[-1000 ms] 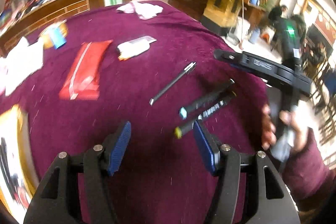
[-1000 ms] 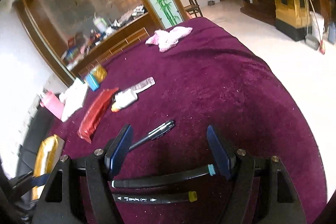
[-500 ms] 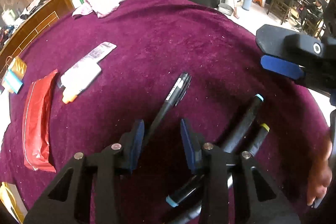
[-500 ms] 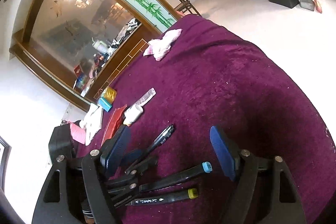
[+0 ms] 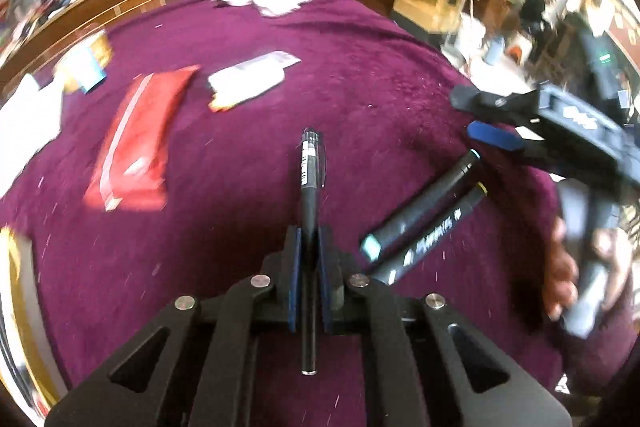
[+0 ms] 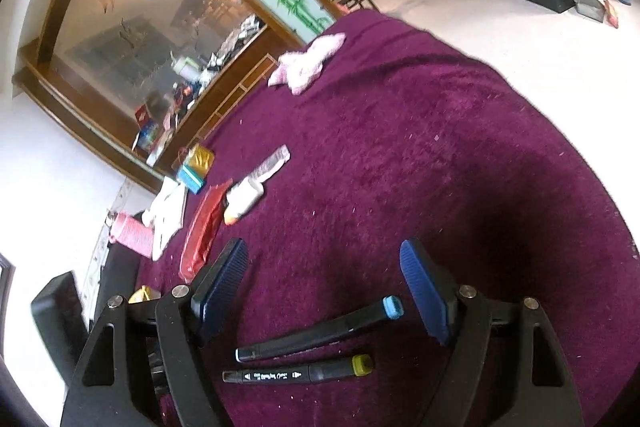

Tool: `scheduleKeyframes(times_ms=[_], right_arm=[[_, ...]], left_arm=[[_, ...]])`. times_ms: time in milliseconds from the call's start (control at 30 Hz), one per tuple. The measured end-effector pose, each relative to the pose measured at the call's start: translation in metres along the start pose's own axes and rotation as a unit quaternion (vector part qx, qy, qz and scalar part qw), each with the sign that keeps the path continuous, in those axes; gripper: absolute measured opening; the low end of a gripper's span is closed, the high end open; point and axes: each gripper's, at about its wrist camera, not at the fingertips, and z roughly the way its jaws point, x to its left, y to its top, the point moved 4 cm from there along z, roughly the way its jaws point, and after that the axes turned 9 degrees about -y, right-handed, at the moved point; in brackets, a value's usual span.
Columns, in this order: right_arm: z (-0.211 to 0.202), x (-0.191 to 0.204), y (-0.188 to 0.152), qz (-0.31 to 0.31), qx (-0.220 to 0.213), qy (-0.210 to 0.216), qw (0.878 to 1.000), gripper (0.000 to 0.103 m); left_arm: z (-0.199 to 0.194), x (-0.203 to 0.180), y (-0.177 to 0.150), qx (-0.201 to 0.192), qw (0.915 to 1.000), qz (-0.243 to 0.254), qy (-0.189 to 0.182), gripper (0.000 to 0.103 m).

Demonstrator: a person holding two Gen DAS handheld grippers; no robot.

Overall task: Organize objects
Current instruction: 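Grasp the teal-capped marker with the right tool while the left tool holds the black pen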

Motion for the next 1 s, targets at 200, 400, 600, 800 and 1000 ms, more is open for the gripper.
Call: scheduleKeyframes(times_ms=[200, 400, 600, 800, 1000], right_arm=[[0.021, 0.021, -0.013, -0.053, 0.040, -0.013, 0.998, 0.075], [0.053, 0.075, -0.028, -0.123, 0.122, -0.025, 0.985, 0.080], [0.051, 0.118, -0.060, -0.151, 0.197, 0.062, 0.967, 0.080], [0.039, 0.141, -0.084, -0.344, 0.126, -0.065, 0.928, 0.078], [0.058, 0.145, -0.102, -0.460, 0.131, -0.144, 0.866, 0.040]], left_arm=[[-0.041, 0.028, -0.052, -0.022, 0.9986, -0.042, 0.021, 0.006], [-0.040, 0.057, -0.081, -0.011, 0.9944, -0.105, 0.008, 0.006], [-0.036, 0.067, -0.093, -0.010, 0.9915, -0.130, -0.002, 0.006], [-0.034, 0.071, -0.093, -0.020, 0.9897, -0.141, -0.013, 0.006], [-0.030, 0.070, -0.087, -0.026, 0.9899, -0.139, 0.006, 0.006]])
